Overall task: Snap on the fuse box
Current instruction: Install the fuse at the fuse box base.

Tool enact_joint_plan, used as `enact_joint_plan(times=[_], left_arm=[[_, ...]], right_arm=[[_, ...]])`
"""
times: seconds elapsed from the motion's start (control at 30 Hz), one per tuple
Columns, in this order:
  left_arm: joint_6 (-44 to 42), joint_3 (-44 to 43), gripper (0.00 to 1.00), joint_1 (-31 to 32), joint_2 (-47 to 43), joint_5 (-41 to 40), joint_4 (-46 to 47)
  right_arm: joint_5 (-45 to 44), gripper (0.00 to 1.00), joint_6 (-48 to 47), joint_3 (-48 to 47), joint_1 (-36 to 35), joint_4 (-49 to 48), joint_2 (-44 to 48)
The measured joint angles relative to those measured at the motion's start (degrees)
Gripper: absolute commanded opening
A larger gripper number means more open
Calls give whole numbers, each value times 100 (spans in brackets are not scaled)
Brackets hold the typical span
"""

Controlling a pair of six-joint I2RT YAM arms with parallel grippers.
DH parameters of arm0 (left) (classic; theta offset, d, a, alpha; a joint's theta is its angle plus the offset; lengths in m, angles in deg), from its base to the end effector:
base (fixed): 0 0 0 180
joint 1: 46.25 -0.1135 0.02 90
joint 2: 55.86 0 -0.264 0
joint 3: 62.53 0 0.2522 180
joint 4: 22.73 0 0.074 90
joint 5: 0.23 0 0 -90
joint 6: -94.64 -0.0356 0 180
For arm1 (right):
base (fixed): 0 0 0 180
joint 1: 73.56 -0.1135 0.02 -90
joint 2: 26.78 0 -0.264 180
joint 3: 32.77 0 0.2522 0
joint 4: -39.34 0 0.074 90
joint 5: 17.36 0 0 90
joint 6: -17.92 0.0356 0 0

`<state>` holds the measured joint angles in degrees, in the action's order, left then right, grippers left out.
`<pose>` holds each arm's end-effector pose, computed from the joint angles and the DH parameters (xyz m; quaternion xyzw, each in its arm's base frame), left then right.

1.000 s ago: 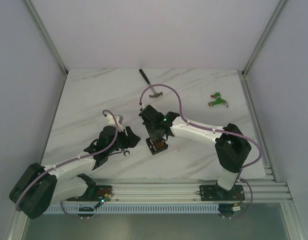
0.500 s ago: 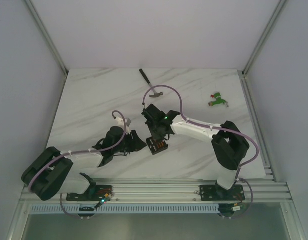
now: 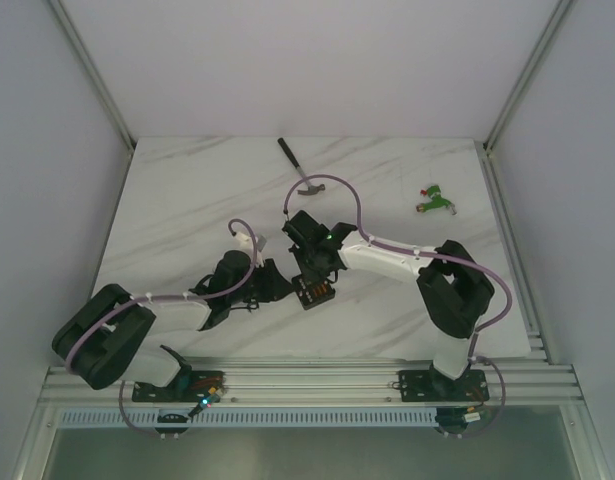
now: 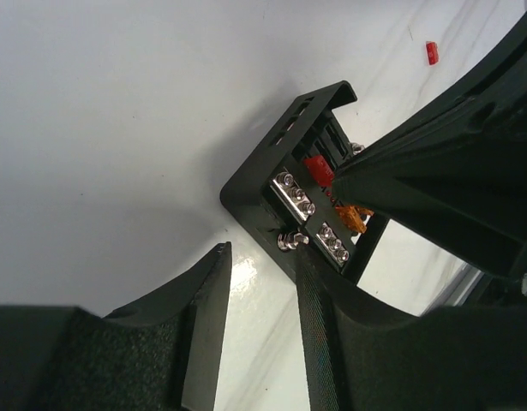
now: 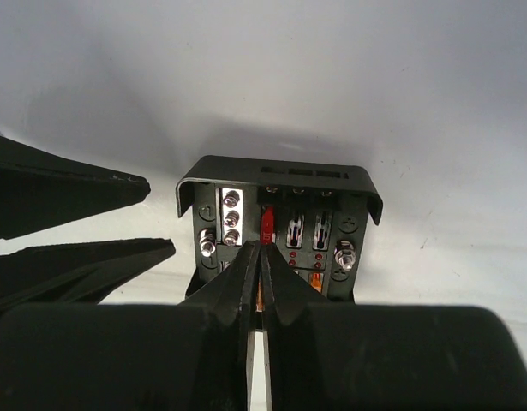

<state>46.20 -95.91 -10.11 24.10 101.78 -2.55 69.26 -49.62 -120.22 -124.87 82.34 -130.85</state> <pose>0.1933 -0.1504 0.1419 0.0151 0.8469 -0.3980 0.3524 0.2400 0.2963 0.2029 -0.2328 0.9362 0.1344 0.2266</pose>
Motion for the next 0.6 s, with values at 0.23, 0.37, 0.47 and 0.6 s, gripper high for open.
enact_joint_plan(times=[0.23,0.37,0.47,0.6], left_arm=[[0,-85,42,22,238,0,109],[0,-90,40,26,372,-2,122],[20,-90,39,26,426,-2,127],[44,-92,39,26,485,-2,170]], right_arm=[[61,4,0,7,0,28,-66],[68,2,2,7,0,68,-153],[68,0,-13,7,0,94,-186],[66,3,-22,4,0,94,-184]])
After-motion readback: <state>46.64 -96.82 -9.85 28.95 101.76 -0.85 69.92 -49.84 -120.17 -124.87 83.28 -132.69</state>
